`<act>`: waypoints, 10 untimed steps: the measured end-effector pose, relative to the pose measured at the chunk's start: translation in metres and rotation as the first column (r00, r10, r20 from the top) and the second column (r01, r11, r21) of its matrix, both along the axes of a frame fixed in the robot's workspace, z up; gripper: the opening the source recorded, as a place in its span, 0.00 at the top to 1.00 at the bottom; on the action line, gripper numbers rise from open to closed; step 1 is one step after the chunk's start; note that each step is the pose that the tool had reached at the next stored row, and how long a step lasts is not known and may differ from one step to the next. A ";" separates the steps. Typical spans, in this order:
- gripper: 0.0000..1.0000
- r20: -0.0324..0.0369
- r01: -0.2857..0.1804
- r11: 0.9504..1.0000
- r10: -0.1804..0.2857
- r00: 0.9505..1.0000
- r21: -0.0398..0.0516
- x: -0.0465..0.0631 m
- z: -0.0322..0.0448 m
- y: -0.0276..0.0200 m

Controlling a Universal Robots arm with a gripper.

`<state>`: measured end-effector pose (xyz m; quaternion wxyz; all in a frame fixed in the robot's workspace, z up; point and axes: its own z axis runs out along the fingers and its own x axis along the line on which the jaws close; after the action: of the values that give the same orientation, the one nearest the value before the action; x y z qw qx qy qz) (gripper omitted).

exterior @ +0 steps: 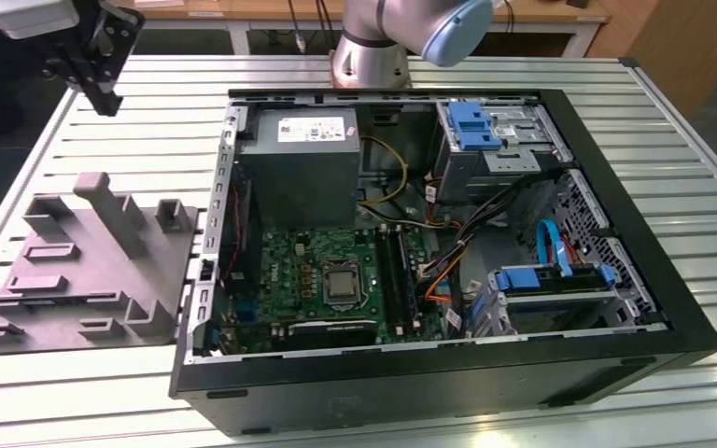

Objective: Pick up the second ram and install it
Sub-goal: 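Reach for the second ram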

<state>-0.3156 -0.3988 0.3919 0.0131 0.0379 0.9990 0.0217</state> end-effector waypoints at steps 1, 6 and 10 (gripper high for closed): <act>0.90 0.000 0.000 1.000 0.000 1.000 0.000 -0.003 -0.0002 0.0000; 0.90 0.000 0.000 1.000 0.000 1.000 0.000 -0.019 -0.0024 0.0000; 0.90 0.000 0.000 1.000 0.000 1.000 0.000 -0.024 -0.0048 -0.0001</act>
<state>-0.3397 -0.3989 0.3871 0.0131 0.0379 0.9990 0.0217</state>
